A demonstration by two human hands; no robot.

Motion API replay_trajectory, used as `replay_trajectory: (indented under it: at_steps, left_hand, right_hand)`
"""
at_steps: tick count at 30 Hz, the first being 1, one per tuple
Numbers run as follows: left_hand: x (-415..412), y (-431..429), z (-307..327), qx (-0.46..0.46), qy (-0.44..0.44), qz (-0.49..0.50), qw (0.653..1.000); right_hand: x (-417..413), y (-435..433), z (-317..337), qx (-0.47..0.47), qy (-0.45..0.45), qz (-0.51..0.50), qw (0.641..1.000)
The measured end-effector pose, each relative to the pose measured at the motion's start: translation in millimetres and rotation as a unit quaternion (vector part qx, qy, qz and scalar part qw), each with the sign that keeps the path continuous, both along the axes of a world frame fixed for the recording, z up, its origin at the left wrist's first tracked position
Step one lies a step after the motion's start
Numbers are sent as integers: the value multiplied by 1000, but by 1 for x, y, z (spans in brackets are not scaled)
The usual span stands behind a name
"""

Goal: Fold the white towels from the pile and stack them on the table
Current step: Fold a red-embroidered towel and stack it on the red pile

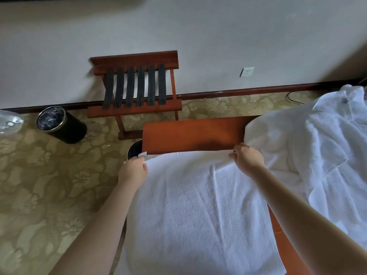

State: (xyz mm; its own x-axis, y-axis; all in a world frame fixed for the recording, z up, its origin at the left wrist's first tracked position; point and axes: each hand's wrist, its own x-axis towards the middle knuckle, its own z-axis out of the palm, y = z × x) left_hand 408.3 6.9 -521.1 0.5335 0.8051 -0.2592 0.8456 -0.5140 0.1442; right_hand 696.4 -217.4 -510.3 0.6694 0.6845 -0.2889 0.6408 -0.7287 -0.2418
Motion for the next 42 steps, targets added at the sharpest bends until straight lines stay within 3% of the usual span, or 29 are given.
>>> replay_trajectory:
  at_steps: [3,10,17,23,26,31,38,42]
  left_hand:
    - [2,6,-5,-8,-33,-18,999]
    - [20,29,-21,-73,-7,20,997]
    - [16,34,-29,-50,18,-3,999]
    - [17,39,-26,-72,8,-11,997]
    - [19,38,-25,-51,-1,-13,999]
    - [29,33,-18,-96,30,-30,994]
    - [40,20,-2,-45,99,-64,992]
    - [38,14,9,-23,88,-82,992]
  right_hand:
    - [6,-1,-4,-37,2,-9,999]
    - [8,4,-9,-52,-22,-16,998]
    - [8,0,-13,-3,-60,-14,998]
    - [11,1,-13,4,-34,-23,999]
    - [11,2,-14,7,-32,5,999]
    - [8,11,-12,-45,-39,47,997]
    - [-3,19,2,-115,-135,115,977]
    - [-9,17,13,-103,-127,114,980]
